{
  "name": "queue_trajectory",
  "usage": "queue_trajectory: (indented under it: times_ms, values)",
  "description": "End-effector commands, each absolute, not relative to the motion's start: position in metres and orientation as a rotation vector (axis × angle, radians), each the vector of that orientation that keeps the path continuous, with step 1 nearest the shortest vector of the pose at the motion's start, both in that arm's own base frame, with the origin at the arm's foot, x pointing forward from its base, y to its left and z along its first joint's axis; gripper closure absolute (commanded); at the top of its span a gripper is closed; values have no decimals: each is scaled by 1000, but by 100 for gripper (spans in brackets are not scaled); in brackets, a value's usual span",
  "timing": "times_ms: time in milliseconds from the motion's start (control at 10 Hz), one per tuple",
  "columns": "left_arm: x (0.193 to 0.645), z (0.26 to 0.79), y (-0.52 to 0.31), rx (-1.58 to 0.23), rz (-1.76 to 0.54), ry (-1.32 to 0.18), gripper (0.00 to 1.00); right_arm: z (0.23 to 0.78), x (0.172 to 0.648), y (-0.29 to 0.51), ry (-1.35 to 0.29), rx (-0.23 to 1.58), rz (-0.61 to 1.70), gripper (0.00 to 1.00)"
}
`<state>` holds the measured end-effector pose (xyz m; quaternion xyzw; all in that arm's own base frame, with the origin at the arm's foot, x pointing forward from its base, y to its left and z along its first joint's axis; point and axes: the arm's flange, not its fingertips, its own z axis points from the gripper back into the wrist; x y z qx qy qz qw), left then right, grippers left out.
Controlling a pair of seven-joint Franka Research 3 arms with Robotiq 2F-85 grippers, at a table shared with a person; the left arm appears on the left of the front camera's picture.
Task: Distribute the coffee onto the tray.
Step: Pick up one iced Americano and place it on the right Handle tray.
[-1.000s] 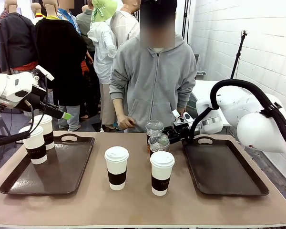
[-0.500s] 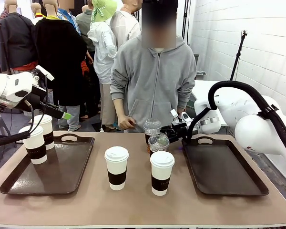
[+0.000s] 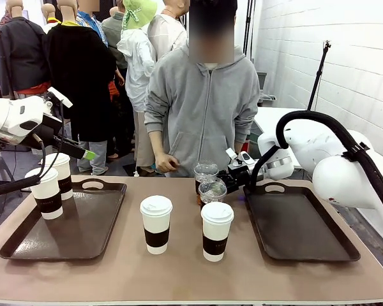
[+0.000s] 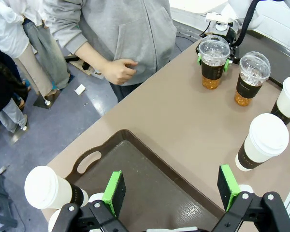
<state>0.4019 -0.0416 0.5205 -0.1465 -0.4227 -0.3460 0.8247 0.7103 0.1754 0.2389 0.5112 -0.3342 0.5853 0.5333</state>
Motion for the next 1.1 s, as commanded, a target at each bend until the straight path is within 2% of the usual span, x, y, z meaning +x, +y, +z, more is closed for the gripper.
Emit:
queue_trajectory:
  times_ms: [0, 800, 900, 1000]
  values:
    - [403, 519, -40, -320, -732, -896, 0, 241, 721, 177, -762, 1255, 1412, 0]
    - [403, 519, -40, -320, -732, -896, 0, 240, 725, 186, -747, 1282, 1424, 0]
    - [403, 519, -40, -320, -732, -896, 0, 240, 725, 186, -754, 1277, 1416, 14]
    - [403, 519, -40, -320, -732, -896, 0, 240, 725, 187, -773, 1276, 1432, 24]
